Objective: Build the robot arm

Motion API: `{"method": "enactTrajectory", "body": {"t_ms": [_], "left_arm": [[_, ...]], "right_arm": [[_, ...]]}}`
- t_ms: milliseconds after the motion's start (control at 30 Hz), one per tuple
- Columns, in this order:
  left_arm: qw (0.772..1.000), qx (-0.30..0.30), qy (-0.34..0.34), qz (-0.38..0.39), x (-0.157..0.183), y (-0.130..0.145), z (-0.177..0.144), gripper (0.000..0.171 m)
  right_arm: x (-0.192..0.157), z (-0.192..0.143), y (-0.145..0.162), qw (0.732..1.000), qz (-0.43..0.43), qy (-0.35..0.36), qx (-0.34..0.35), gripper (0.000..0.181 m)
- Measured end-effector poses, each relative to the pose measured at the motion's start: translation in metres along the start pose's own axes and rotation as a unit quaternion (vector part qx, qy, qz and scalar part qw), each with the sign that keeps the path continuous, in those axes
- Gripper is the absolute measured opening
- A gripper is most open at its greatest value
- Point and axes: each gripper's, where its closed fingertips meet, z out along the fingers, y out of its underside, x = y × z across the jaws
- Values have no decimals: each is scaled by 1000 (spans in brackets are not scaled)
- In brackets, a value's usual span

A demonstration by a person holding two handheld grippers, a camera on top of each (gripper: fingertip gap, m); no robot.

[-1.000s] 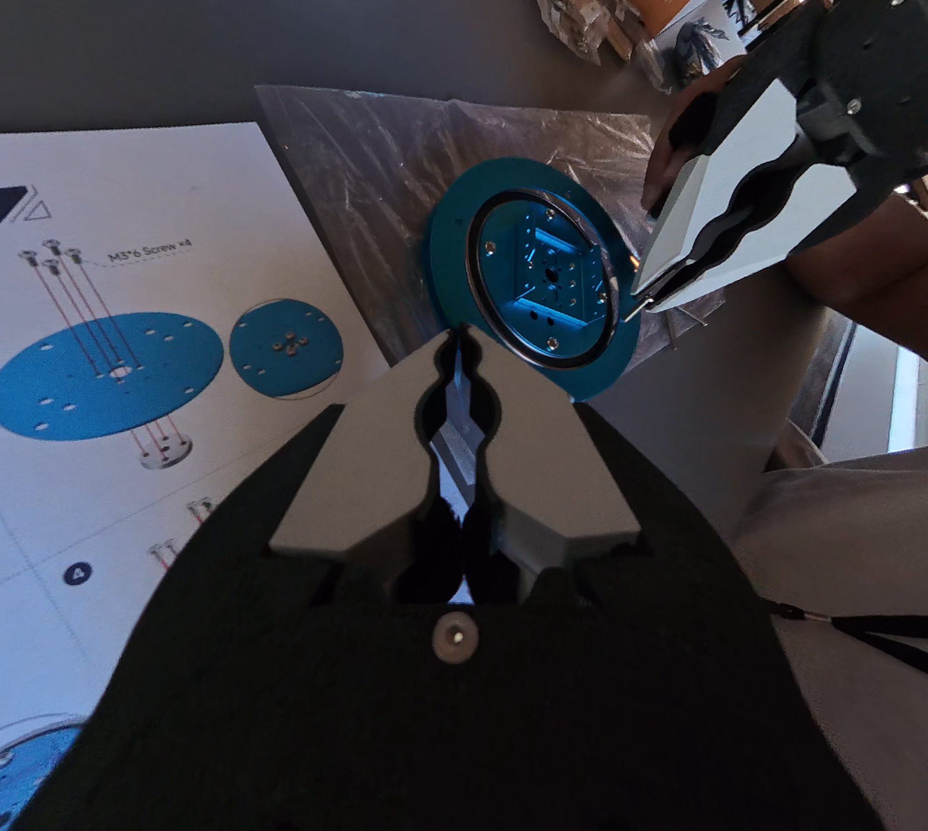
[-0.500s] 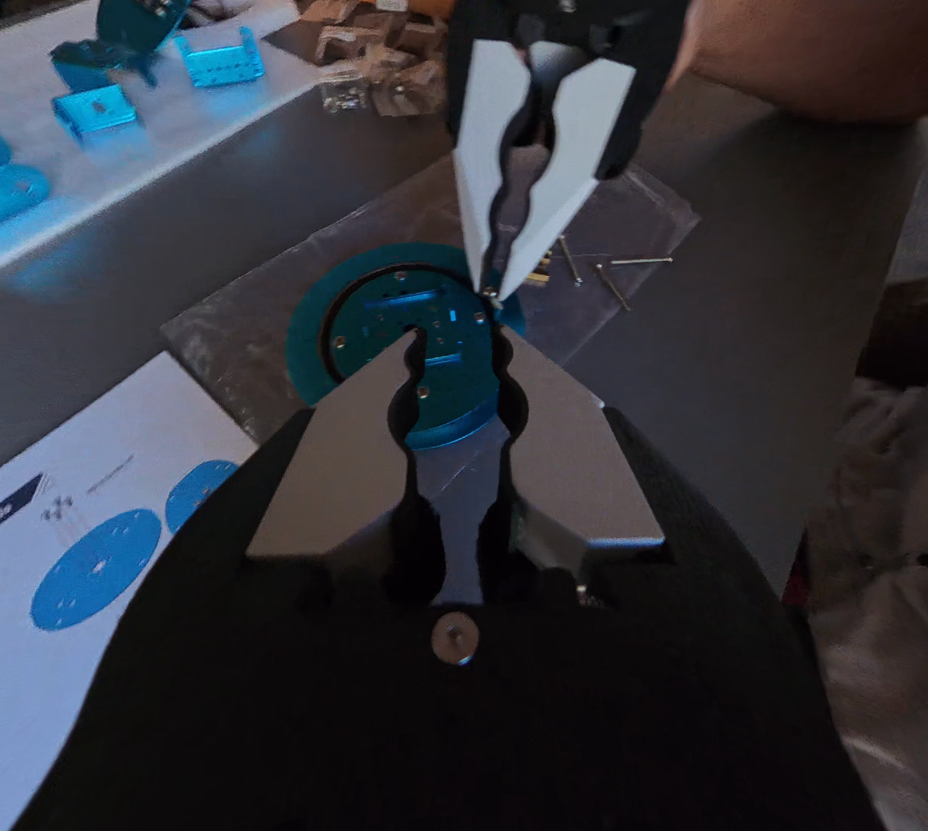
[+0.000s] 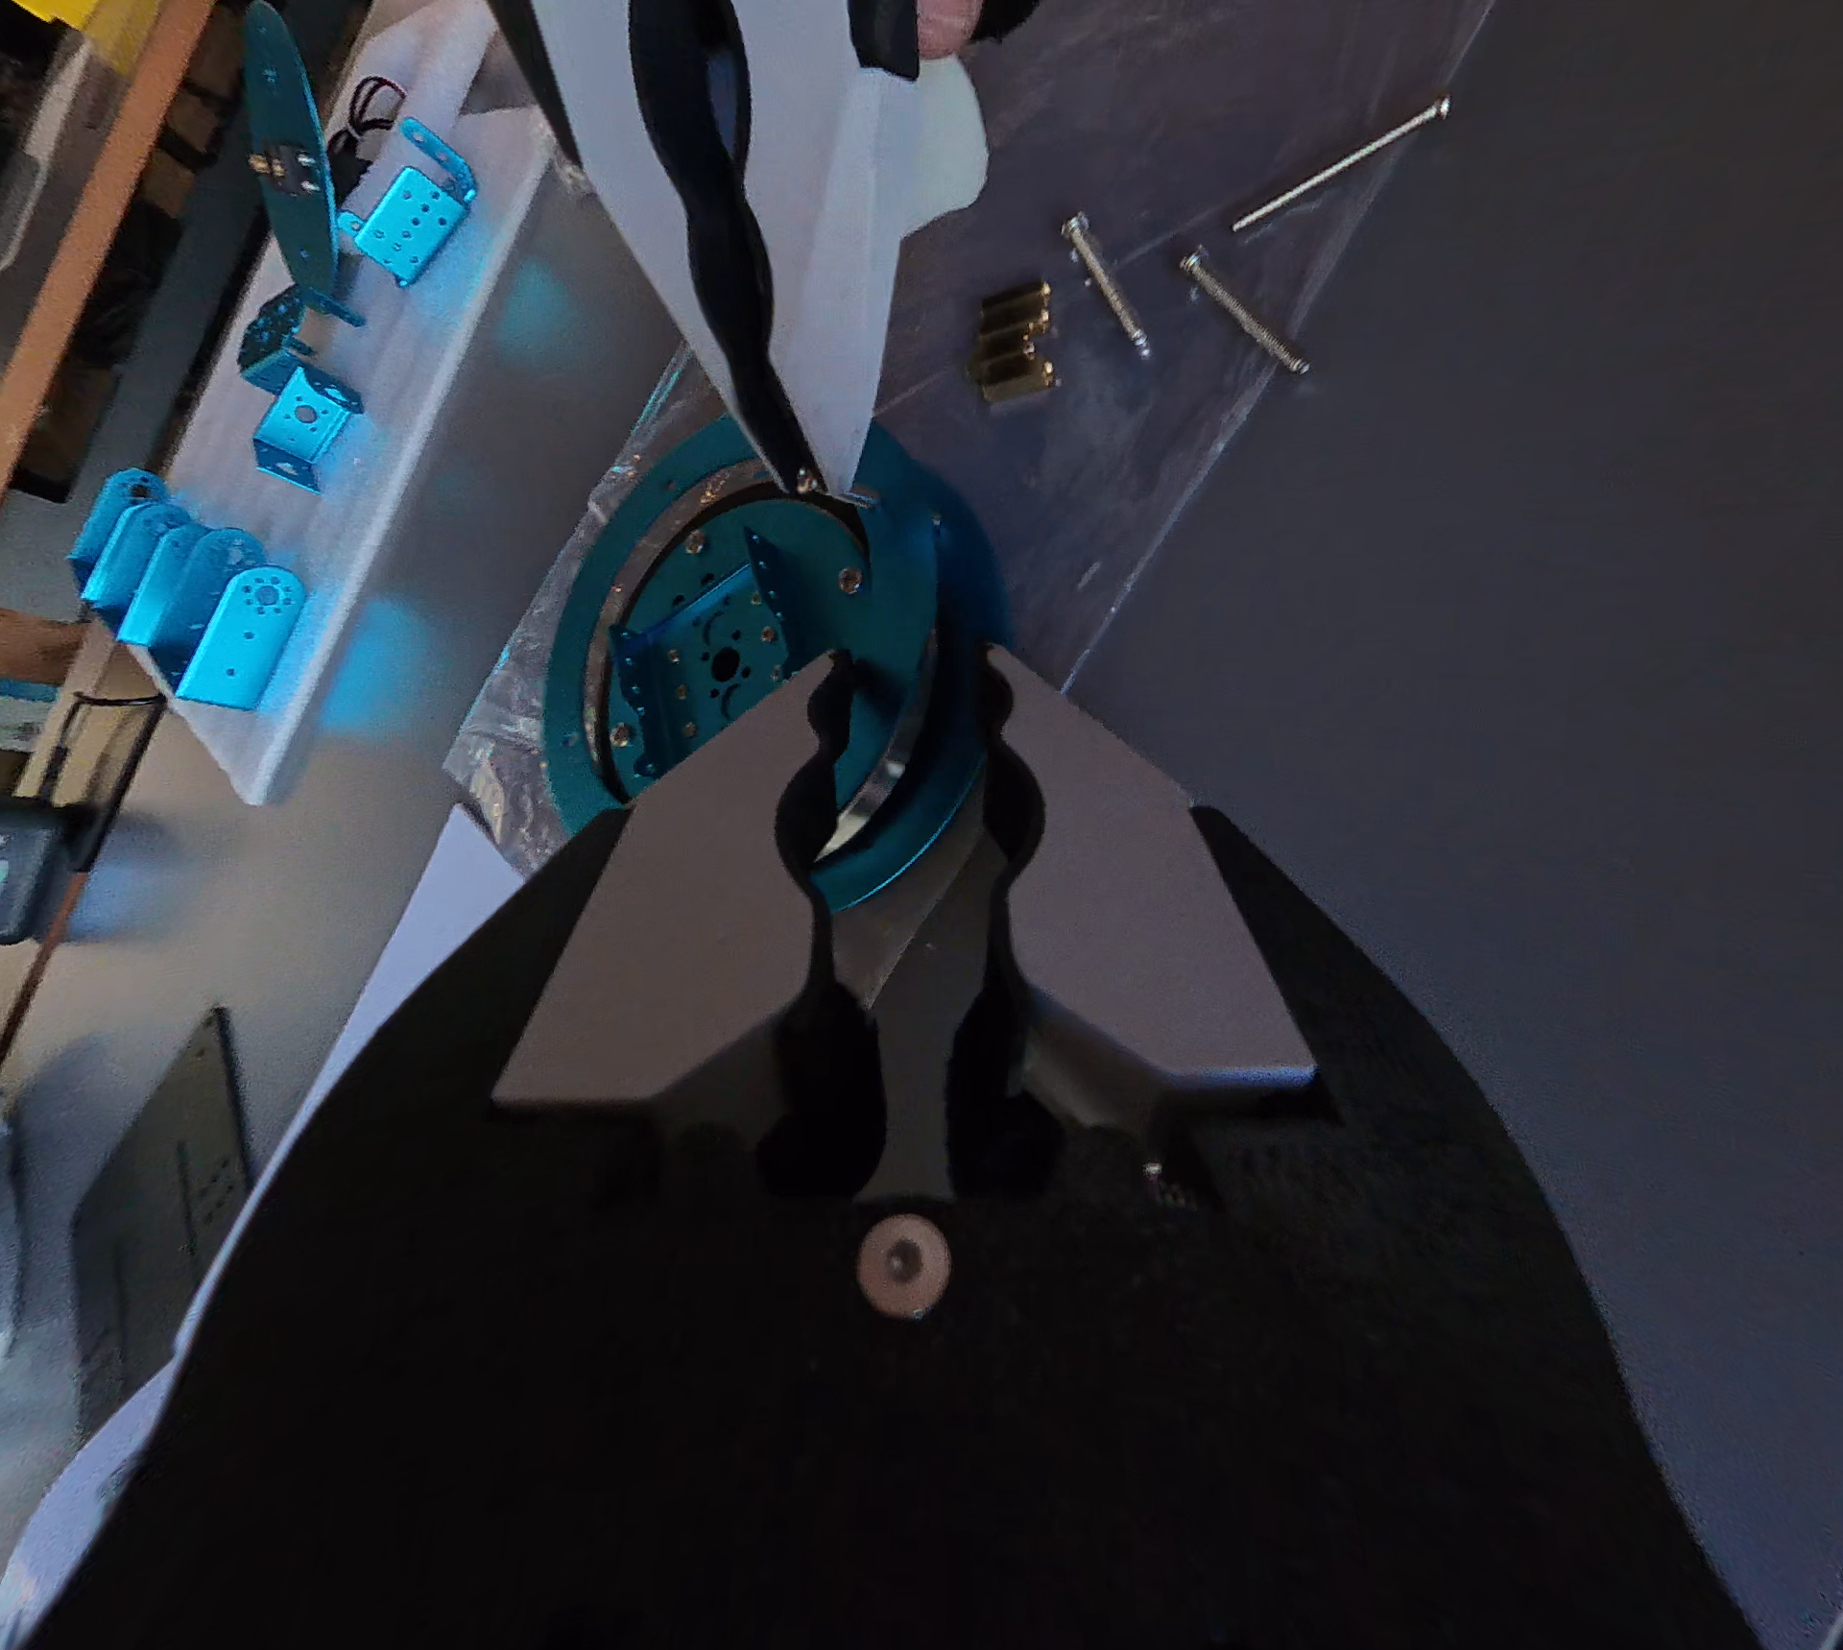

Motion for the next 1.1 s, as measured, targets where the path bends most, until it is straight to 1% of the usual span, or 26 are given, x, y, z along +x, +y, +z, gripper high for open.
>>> {"method": "enactTrajectory", "body": {"t_ms": [200, 333, 500, 700, 867, 1100], "left_arm": [[998, -23, -43, 47, -6, 5, -2, 14], [995, -28, -66, 66, -7, 8, -6, 12], [995, -30, -81, 54, -4, 13, -12, 11], [994, -32, -89, 53, -2, 13, -10, 12], [997, -13, -66, 31, 3, 8, -13, 13], [996, -18, -81, 19, -7, 17, -18, 14]], "right_arm": [[-8, 6, -9, 997, 49, -42, 31, 5], [-7, 8, -11, 998, 41, -34, 32, 5], [-7, 10, -17, 998, 37, -36, 39, 5], [-7, 10, -15, 1000, -7, -13, 10, 5], [-7, 10, -12, 999, -40, 7, -2, 6], [-2, 9, -8, 999, -30, 13, -14, 6]]}}
